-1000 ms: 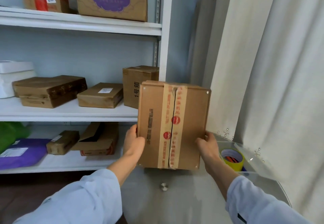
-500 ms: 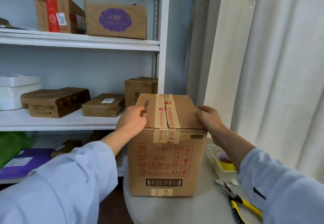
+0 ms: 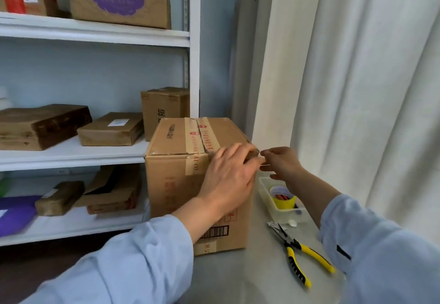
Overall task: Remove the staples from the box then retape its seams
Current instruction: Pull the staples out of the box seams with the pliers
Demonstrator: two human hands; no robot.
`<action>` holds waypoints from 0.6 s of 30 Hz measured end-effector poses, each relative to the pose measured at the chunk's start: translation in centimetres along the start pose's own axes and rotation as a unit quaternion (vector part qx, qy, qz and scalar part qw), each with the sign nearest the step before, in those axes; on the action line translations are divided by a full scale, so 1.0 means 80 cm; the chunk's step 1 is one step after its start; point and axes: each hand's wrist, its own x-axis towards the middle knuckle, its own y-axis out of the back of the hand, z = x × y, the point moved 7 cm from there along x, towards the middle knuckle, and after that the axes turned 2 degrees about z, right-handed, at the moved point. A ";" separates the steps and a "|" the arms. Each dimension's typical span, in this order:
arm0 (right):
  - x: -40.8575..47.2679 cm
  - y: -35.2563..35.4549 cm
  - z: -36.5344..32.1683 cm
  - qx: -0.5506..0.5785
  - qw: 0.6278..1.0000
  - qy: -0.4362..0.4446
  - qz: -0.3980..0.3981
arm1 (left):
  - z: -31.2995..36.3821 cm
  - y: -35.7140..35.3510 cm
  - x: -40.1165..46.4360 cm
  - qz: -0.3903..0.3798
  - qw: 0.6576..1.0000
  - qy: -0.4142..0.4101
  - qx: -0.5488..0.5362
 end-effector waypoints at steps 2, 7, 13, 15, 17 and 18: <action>-0.001 0.008 0.026 -0.041 0.999 -0.020 -0.029 | 0.020 -0.010 0.007 0.008 1.000 -0.027 -0.013; 0.002 0.023 0.107 -0.210 0.970 -0.082 -0.087 | 0.063 -0.071 0.003 -0.213 0.973 -0.075 -0.052; 0.027 0.013 0.206 -0.392 0.909 -0.089 -0.106 | 0.049 -0.167 -0.034 -0.407 0.887 0.158 -0.152; 0.023 0.009 0.218 -0.431 0.894 -0.071 -0.103 | 0.053 -0.182 -0.041 -0.436 0.861 0.191 -0.179; 0.019 0.003 0.231 -0.455 0.880 -0.068 -0.115 | 0.057 -0.194 -0.046 -0.455 0.841 0.216 -0.199; 0.018 0.001 0.234 -0.463 0.876 -0.063 -0.120 | 0.057 -0.196 -0.046 -0.455 0.840 0.221 -0.197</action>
